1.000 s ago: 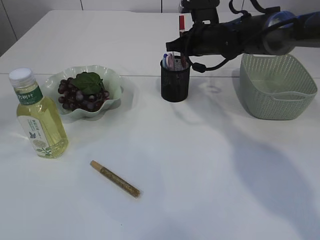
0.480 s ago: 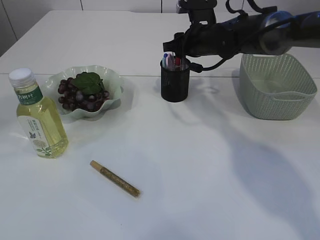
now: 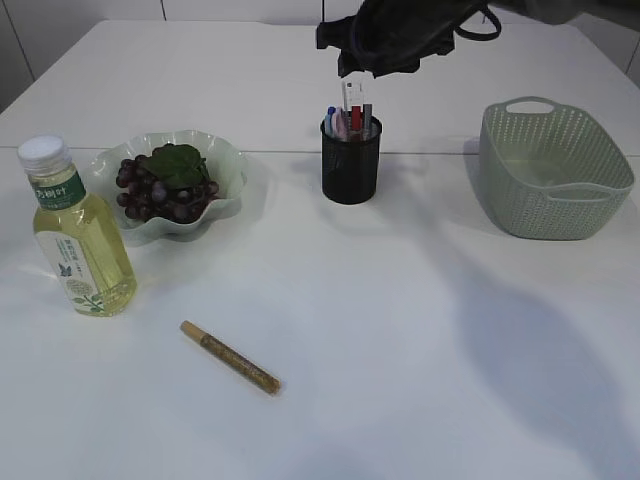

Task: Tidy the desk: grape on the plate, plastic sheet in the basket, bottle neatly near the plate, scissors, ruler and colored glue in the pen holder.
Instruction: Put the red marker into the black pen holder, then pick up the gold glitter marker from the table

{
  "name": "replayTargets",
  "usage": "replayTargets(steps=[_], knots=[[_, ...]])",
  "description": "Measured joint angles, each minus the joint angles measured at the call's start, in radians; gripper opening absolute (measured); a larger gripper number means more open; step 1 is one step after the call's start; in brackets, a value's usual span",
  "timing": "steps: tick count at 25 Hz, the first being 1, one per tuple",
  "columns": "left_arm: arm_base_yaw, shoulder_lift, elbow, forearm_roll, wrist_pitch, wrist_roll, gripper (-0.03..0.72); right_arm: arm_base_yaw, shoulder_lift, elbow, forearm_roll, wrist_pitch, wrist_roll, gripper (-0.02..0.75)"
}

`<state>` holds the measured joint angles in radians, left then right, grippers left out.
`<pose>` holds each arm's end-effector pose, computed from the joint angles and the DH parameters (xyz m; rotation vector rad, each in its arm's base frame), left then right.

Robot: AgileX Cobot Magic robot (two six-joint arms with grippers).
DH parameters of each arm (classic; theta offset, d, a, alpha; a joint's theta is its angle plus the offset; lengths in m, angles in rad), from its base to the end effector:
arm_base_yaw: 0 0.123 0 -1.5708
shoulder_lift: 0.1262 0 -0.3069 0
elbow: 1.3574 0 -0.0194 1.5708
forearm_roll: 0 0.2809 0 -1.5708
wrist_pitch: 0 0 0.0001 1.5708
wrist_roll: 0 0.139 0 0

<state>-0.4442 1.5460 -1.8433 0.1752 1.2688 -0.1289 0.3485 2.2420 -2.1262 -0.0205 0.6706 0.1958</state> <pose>0.3453 -0.1387 0.4460 0.3729 2.4055 -0.0283 0.5714 0.2057 0.2592 -0.1857 2.2761 0.2636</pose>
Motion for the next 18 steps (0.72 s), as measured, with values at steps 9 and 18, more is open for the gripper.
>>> replayTargets(steps=[9, 18], knots=[[0.0, 0.0, 0.0, 0.0, 0.0, 0.0, 0.319, 0.064, -0.079, -0.095, 0.057, 0.43, -0.066, 0.396], [0.0, 0.0, 0.0, -0.004, 0.0, 0.0, 0.319, 0.117, -0.083, -0.1, 0.235, 0.573, -0.221, 0.396]])
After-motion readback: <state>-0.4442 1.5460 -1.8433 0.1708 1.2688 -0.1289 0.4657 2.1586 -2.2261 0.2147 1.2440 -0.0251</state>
